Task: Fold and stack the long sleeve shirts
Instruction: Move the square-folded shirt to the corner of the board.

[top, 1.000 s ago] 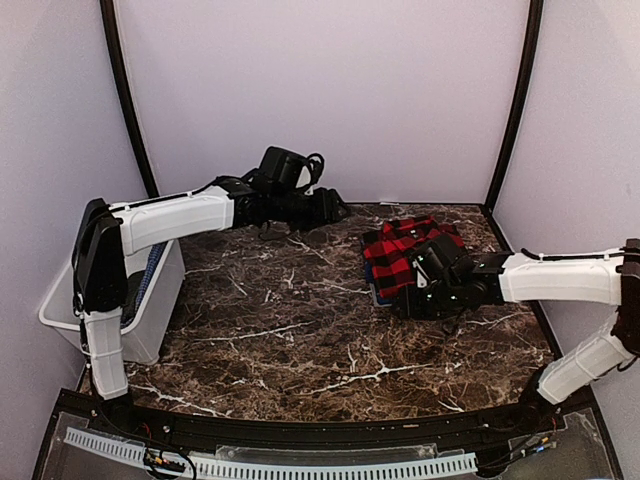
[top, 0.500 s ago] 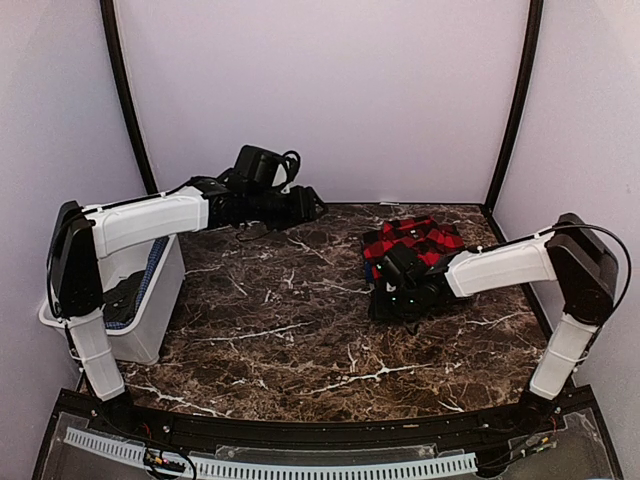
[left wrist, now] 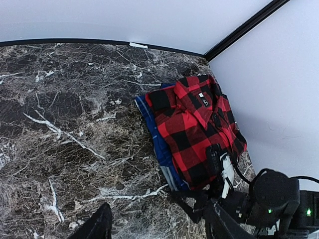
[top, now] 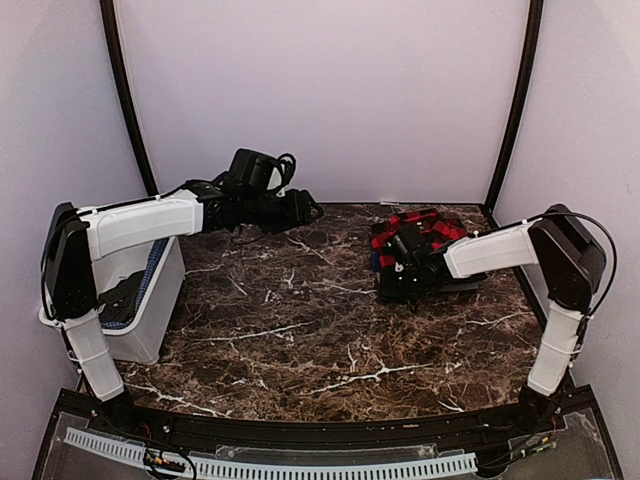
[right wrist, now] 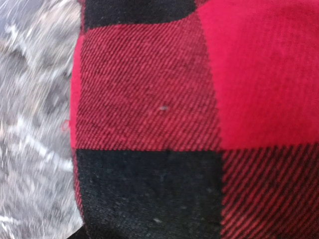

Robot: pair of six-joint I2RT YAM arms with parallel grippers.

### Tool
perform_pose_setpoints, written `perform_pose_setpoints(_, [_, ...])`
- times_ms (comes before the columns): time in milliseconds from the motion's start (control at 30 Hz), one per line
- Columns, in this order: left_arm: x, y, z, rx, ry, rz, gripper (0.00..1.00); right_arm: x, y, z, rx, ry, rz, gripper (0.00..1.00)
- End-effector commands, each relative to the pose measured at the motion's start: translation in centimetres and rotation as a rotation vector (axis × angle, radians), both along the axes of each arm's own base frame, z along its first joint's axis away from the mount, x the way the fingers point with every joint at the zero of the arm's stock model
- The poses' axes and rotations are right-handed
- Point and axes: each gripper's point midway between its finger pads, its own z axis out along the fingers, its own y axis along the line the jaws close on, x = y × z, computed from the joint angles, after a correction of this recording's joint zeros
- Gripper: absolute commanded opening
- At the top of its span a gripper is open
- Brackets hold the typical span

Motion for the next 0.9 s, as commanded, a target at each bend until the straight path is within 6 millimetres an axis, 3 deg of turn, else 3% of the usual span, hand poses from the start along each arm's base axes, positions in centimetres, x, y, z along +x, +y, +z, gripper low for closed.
perform_pose_setpoints(0, [-0.6, 1.2, 3.0, -0.027, -0.060, 0.005, 0.62, 2.5, -2.9, -1.4, -0.044, 0.015, -0.030, 0.52])
perform_pose_setpoints(300, [-0.9, 1.6, 2.6, -0.023, -0.049, 0.006, 0.62, 7.7, -6.8, -1.0, -0.054, 0.004, -0.070, 0.52])
perform_pose_setpoints(567, [-1.3, 2.2, 2.5, -0.018, -0.048, 0.019, 0.62, 10.6, -10.5, -0.7, -0.050, -0.012, -0.101, 0.51])
perform_pose_setpoints(700, [-1.4, 2.6, 2.5, -0.010, -0.048, 0.025, 0.62, 11.5, -11.0, -0.1, -0.055, -0.025, -0.088, 0.52])
perform_pose_setpoints(867, [-1.5, 3.1, 2.7, -0.007, -0.057, 0.038, 0.62, 11.8, -9.9, 1.9, -0.007, -0.057, -0.048, 0.56])
